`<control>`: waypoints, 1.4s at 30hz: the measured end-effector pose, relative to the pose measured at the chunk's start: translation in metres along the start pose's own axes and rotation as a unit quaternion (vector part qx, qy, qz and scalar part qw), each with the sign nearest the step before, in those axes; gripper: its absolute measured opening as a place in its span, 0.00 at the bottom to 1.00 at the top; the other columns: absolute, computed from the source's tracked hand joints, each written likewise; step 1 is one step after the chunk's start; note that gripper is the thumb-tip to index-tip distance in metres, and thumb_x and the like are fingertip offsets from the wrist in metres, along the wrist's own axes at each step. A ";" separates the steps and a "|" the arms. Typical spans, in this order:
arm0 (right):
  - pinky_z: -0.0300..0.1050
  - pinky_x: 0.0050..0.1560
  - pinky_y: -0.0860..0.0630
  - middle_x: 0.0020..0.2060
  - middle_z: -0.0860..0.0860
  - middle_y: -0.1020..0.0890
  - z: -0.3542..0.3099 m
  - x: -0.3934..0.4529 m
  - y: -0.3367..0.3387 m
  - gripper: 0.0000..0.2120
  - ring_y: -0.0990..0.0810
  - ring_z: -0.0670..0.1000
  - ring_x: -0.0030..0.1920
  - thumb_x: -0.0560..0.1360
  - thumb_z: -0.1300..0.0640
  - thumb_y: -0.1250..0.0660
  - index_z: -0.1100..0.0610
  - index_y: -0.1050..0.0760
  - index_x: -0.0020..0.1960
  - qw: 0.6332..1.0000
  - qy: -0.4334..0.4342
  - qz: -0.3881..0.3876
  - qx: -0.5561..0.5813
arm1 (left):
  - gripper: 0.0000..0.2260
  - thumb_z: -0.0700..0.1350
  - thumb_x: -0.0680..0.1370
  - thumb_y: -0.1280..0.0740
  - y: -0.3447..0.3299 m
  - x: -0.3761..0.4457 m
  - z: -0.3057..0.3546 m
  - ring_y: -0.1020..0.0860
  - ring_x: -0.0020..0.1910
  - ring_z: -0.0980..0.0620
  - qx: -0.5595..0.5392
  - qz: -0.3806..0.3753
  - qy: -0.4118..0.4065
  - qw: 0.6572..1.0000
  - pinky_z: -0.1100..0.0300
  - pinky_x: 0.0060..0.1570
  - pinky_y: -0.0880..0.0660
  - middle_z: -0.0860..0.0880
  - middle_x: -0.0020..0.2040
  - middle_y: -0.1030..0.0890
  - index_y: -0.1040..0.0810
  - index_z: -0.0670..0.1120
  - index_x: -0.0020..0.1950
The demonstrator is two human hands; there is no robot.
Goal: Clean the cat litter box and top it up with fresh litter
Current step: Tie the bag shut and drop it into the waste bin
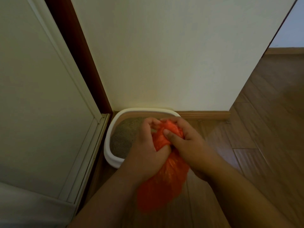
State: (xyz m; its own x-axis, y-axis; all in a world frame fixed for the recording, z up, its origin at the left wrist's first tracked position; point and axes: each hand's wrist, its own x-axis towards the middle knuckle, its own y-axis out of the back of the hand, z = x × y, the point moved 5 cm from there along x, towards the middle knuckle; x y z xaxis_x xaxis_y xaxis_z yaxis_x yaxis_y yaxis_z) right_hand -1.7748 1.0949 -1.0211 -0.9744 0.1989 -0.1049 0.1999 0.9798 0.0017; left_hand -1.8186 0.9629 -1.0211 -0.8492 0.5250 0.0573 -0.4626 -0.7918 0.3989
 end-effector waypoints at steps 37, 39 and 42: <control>0.47 0.60 0.21 0.62 0.41 0.27 -0.006 -0.009 -0.005 0.25 0.26 0.44 0.59 0.74 0.40 0.30 0.41 0.30 0.69 0.955 0.059 0.044 -0.287 | 0.21 0.53 0.78 0.30 0.003 0.002 -0.002 0.25 0.53 0.62 0.138 -0.005 0.051 0.989 0.59 0.56 0.26 0.64 0.51 0.27 0.31 0.60 0.69; 0.41 0.59 0.24 0.60 0.40 0.27 -0.009 -0.009 -0.003 0.23 0.27 0.41 0.58 0.75 0.43 0.30 0.41 0.29 0.68 0.952 0.072 0.055 -0.294 | 0.27 0.51 0.75 0.26 0.004 -0.001 -0.001 0.26 0.56 0.62 0.115 -0.031 0.057 0.991 0.56 0.60 0.26 0.65 0.55 0.27 0.34 0.62 0.70; 0.36 0.55 0.27 0.58 0.40 0.27 -0.016 -0.012 -0.001 0.21 0.28 0.38 0.55 0.75 0.45 0.29 0.41 0.28 0.67 0.947 0.087 0.061 -0.302 | 0.34 0.51 0.74 0.26 0.006 -0.007 0.000 0.29 0.65 0.57 0.094 -0.064 0.055 0.992 0.51 0.66 0.27 0.60 0.67 0.29 0.39 0.65 0.74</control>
State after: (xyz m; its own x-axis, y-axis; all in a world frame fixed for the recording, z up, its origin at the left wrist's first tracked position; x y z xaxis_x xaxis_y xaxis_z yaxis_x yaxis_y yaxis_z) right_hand -1.7653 1.0916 -1.0038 -0.9603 0.2611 0.0978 0.2684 0.7706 0.5781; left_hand -1.8154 0.9541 -1.0190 -0.8145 0.5715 -0.1002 -0.5206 -0.6435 0.5612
